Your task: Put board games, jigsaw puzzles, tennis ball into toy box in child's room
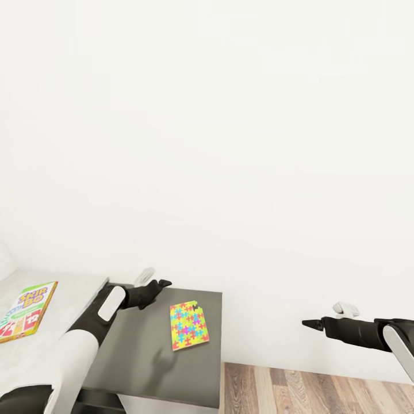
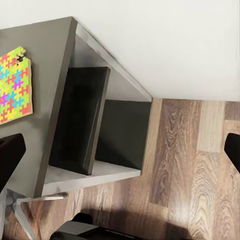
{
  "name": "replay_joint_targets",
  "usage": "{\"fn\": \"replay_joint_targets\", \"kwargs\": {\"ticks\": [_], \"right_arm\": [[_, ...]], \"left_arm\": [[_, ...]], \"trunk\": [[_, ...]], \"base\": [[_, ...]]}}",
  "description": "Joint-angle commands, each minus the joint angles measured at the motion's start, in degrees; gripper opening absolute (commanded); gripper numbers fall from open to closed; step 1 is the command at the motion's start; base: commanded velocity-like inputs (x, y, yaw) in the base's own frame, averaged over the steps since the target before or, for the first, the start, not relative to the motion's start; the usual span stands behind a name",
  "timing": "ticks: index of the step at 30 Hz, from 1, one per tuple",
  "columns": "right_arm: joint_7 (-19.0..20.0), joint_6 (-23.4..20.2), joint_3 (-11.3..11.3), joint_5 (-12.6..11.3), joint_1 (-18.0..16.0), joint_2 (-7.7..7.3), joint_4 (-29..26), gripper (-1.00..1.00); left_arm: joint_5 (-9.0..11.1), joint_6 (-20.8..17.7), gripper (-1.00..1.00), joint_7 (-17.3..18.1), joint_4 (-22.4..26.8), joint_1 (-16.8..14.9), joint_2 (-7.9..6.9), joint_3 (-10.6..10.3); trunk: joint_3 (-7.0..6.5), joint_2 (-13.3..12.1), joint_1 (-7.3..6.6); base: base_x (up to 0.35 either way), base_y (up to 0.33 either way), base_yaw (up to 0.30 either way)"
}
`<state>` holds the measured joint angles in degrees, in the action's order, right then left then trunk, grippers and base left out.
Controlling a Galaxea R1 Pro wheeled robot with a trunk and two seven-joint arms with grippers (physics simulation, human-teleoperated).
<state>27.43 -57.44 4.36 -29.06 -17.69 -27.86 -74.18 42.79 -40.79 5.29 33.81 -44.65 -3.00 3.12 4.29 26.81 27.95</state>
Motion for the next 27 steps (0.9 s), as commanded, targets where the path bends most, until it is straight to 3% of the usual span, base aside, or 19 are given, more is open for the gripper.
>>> {"fn": "replay_joint_targets", "kwargs": {"ticks": [1,13,27], "right_arm": [[0.5,-0.3,0.1,0.4,-0.1,0.0,-0.1,1.0],[0.4,-0.6,0.1,0.5,0.0,-0.02,-1.8,1.0],[0.4,-0.8,0.2,0.2,0.0,-0.08,-2.3,1.0]], "left_arm": [[-0.2,0.4,1.0,0.3,-1.0,-0.3,0.02,0.2],[-0.5,2.3,1.0,0.2,-2.9,-1.1,0.06,0.2],[-0.5,4.9,1.0,0.3,-3.2,-1.3,-0.37,0.2]], "trunk": [[0.09,0.1,0.03],[0.07,0.1,0.03],[1.14,0.1,0.03]], "base": [[0.0,0.0,-0.093],[0.0,0.0,-0.038],[0.0,0.0,-0.003]]}}
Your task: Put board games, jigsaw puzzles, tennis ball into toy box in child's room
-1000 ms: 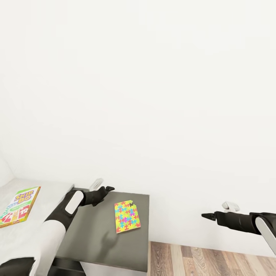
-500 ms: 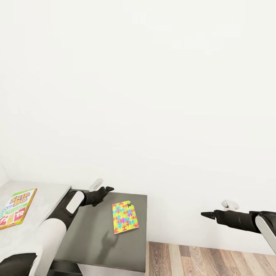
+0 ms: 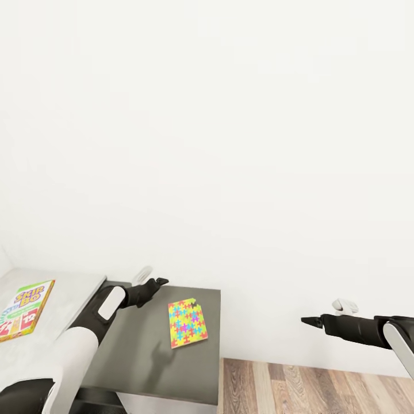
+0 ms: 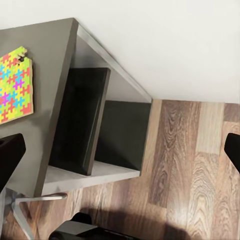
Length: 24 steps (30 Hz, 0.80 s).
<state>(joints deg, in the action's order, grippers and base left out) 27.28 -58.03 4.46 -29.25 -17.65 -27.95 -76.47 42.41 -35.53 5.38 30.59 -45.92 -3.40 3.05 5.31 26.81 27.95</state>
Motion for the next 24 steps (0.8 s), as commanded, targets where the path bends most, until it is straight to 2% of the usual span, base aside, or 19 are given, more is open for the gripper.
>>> {"fn": "replay_joint_targets", "kwargs": {"ticks": [1,17,20,24], "right_arm": [[0.5,-0.2,0.1,0.4,-0.1,0.0,0.0,1.0],[0.5,0.1,0.0,0.9,-0.1,0.0,0.4,1.0],[0.6,-0.3,0.0,0.9,-0.7,0.44,-0.1,1.0],[0.6,-0.3,0.0,0.9,-0.7,0.44,-0.1,1.0]], "left_arm": [[-0.1,-0.4,1.0,0.2,0.0,-0.1,0.03,0.3],[0.5,0.3,1.0,0.9,0.1,0.4,-0.1,0.5],[0.8,0.4,1.0,-0.1,1.0,1.0,-1.02,0.5],[0.8,0.4,1.0,-0.4,1.5,1.0,-1.02,0.5]], "trunk": [[0.21,0.1,0.03],[1.45,0.1,0.03],[1.45,0.1,0.03],[1.45,0.1,0.03]], "base": [[0.0,0.0,0.0],[0.008,0.0,0.0],[0.0,0.0,0.0],[0.0,0.0,0.0]]}}
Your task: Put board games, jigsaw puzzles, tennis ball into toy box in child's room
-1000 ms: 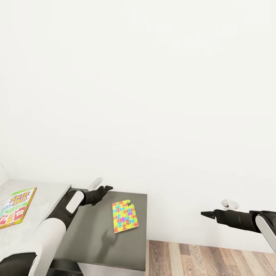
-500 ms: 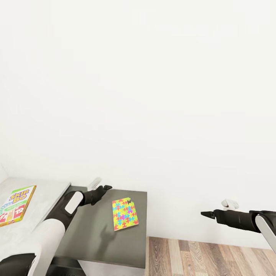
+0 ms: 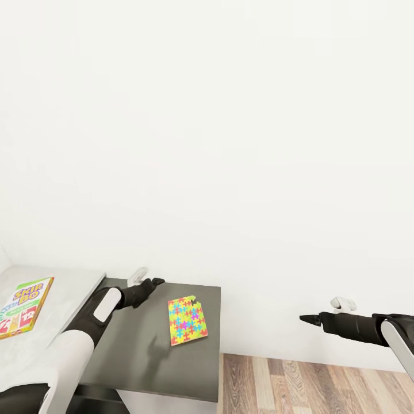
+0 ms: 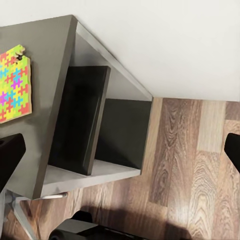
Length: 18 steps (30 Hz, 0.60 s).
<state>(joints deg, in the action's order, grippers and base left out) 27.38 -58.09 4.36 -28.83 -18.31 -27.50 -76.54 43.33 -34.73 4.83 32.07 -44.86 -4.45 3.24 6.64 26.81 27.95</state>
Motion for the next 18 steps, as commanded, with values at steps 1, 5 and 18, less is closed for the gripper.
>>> {"fn": "replay_joint_targets", "kwargs": {"ticks": [1,5,18], "right_arm": [[0.5,-0.2,0.1,0.4,-0.1,0.0,0.0,1.0],[0.5,-0.2,0.1,0.4,-0.1,0.0,0.0,1.0],[0.5,-0.2,0.1,0.4,-0.1,0.0,0.0,1.0]], "left_arm": [[-0.1,-0.4,1.0,0.2,0.0,0.0,0.03,0.3],[-0.1,-0.4,1.0,0.2,0.0,0.0,0.03,0.3],[-0.1,-0.4,1.0,0.2,0.0,0.0,0.03,0.3]], "trunk": [[0.12,0.1,0.03],[0.12,0.1,0.03],[0.12,0.1,0.03]], "base": [[0.0,0.0,0.0],[0.0,0.0,0.0],[0.0,0.0,0.0]]}}
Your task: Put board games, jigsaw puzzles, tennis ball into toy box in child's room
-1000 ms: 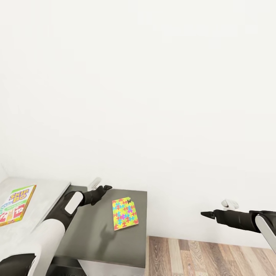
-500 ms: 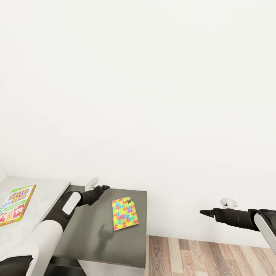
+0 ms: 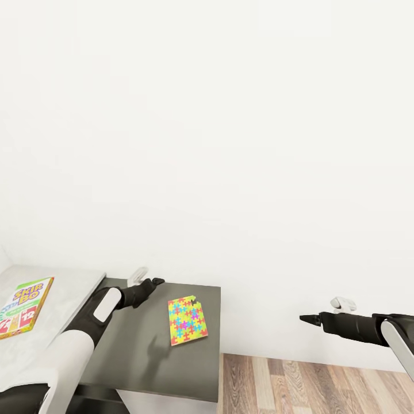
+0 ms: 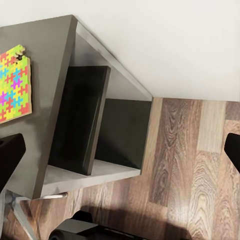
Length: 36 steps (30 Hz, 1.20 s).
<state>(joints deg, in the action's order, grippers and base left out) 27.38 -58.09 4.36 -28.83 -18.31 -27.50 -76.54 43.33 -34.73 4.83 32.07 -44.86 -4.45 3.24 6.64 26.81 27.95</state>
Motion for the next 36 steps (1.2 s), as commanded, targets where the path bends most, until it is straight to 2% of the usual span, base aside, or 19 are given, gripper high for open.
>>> {"fn": "replay_joint_targets", "kwargs": {"ticks": [1,17,30,36], "right_arm": [[0.5,-0.2,0.1,0.4,-0.1,0.0,0.0,1.0],[0.5,-0.2,0.1,0.4,-0.1,0.0,0.0,1.0],[0.3,-1.6,0.2,0.6,0.5,0.91,-0.7,1.0],[0.2,-1.9,0.3,0.6,0.6,1.02,-0.8,1.0]], "left_arm": [[-0.1,-0.4,1.0,0.2,0.0,0.0,0.03,0.3],[-0.1,-0.4,1.0,0.2,0.0,0.0,0.02,0.3],[-0.3,-0.8,1.0,4.3,1.3,0.6,0.69,0.6],[-0.6,-0.8,1.0,4.7,1.4,0.6,0.71,0.6]], "trunk": [[0.12,0.1,0.03],[0.12,0.1,0.03],[0.28,0.1,0.03],[0.63,0.1,0.03]], "base": [[0.0,0.0,0.0],[0.0,0.0,0.0],[0.0,0.0,0.0],[0.0,0.0,0.0]]}}
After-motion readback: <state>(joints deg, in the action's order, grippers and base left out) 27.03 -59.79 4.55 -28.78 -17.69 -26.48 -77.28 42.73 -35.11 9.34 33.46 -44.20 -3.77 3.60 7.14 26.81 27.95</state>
